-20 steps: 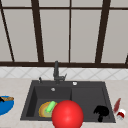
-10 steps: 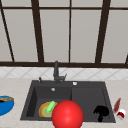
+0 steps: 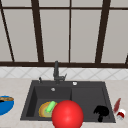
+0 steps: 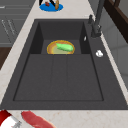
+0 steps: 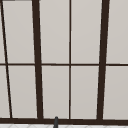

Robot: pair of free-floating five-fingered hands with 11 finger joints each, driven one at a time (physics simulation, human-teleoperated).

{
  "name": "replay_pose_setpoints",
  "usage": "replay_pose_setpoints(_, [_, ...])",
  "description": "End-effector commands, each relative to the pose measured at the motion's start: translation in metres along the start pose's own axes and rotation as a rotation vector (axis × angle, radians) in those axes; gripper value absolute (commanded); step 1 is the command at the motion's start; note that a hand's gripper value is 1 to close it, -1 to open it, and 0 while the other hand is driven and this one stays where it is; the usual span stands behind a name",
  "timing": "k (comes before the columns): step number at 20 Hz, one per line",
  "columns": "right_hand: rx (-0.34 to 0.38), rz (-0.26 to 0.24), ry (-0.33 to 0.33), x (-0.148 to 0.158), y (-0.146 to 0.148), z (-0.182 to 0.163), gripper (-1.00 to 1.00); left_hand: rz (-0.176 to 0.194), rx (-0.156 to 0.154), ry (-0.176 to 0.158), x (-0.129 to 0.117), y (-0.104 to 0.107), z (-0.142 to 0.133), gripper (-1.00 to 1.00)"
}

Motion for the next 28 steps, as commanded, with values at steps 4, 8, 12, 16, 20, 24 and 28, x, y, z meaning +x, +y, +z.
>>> replay_pose_setpoints(4, [0.0, 0.0, 0.0, 0.0, 0.0, 0.0, 0.0, 0.036, -0.055, -0.063, -0.005, -0.003, 0.012, -1.0])
replay_pose_setpoints(8, [0.0, 0.0, 0.0, 0.0, 0.0, 0.0, 0.0, -0.006, -0.021, -0.023, 0.006, -0.008, 0.011, -1.0])
replay_pose_setpoints(12, [0.0, 0.0, 0.0, 0.0, 0.0, 0.0, 0.0, 0.002, -0.038, -0.057, -0.001, -0.011, 0.021, -1.0])
replay_pose_setpoints(16, [0.0, 0.0, 0.0, 0.0, 0.0, 0.0, 0.0, -0.031, -0.049, -0.089, 0.0, -0.013, 0.03, 1.0])
replay_pose_setpoints(20, [0.0, 0.0, 0.0, 0.0, 0.0, 0.0, 0.0, -0.052, -0.036, -0.12, 0.019, -0.012, 0.025, 1.0])
replay_pose_setpoints(24, [0.0, 0.0, 0.0, 0.0, 0.0, 0.0, 0.0, -0.05, -0.014, -0.153, 0.028, -0.018, 0.027, 1.0])
replay_pose_setpoints(28, [0.0, 0.0, 0.0, 0.0, 0.0, 0.0, 0.0, -0.056, -0.004, -0.153, 0.025, -0.023, 0.03, 1.0])
